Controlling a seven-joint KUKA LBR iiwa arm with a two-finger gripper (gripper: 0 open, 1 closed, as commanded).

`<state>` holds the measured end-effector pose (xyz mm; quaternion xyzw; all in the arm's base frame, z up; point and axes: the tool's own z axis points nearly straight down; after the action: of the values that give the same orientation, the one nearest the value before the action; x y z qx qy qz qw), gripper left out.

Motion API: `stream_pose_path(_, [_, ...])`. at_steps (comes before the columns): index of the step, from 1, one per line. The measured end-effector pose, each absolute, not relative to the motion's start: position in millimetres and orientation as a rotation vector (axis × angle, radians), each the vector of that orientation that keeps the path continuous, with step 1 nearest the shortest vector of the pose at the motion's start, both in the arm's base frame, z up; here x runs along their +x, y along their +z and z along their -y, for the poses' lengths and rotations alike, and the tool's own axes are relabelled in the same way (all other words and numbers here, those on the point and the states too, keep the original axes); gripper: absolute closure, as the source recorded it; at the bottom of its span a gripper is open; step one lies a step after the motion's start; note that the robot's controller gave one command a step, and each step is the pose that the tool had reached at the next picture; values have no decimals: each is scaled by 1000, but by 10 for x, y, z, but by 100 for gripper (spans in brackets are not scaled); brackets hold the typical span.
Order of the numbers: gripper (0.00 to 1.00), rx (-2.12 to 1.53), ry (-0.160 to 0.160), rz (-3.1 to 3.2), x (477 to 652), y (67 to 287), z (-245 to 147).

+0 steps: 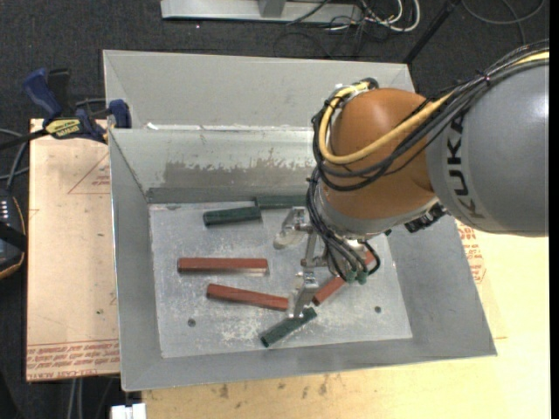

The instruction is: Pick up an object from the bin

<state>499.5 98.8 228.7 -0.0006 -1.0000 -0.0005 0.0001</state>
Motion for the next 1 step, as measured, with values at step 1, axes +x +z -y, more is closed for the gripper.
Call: stream_pose_path(1, [0,-2,-2,3141,4995,2287,-988])
